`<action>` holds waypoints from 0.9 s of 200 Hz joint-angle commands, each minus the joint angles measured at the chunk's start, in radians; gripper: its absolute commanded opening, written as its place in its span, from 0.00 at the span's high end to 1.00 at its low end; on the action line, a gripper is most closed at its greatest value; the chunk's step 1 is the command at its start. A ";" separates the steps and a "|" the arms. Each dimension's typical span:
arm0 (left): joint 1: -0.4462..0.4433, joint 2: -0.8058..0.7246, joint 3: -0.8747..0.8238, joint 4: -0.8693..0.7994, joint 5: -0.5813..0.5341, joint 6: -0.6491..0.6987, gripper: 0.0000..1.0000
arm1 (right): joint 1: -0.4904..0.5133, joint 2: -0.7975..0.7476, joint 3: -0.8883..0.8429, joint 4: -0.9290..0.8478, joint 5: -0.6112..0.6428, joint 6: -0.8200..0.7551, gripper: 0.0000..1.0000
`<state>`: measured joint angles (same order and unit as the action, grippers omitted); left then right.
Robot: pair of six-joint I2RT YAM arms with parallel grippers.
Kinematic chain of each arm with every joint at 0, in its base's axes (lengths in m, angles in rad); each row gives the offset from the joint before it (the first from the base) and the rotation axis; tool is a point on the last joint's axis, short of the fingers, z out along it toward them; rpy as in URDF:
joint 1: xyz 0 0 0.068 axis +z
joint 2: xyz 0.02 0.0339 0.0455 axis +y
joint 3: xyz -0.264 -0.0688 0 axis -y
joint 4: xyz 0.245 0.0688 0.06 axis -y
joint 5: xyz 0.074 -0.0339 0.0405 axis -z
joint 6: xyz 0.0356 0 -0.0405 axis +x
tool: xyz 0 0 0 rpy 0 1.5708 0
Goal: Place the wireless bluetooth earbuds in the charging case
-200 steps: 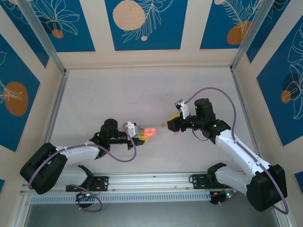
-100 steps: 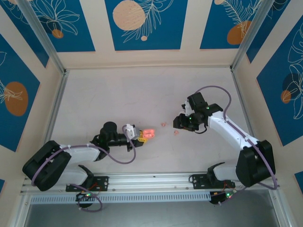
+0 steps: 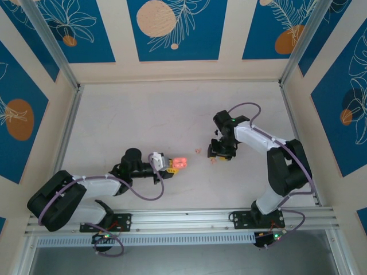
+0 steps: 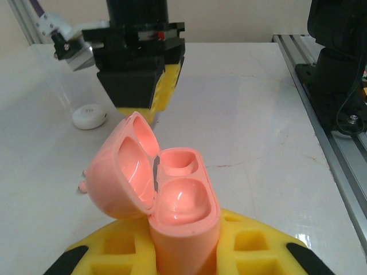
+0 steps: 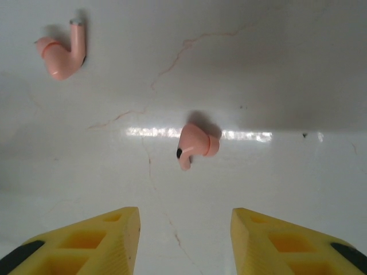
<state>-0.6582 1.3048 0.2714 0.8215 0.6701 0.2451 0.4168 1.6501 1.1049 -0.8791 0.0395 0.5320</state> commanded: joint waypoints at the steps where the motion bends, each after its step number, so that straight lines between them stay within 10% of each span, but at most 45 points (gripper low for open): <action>1: 0.009 -0.001 0.002 -0.011 0.002 0.026 0.84 | 0.010 0.050 0.047 -0.037 0.026 0.005 0.54; 180: 0.008 -0.091 -0.018 -0.138 -0.025 0.055 0.84 | 0.053 0.198 0.073 -0.020 0.030 0.021 0.59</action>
<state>-0.6582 1.2514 0.2661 0.7181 0.6510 0.2718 0.4648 1.8393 1.1725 -0.8944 0.0757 0.5339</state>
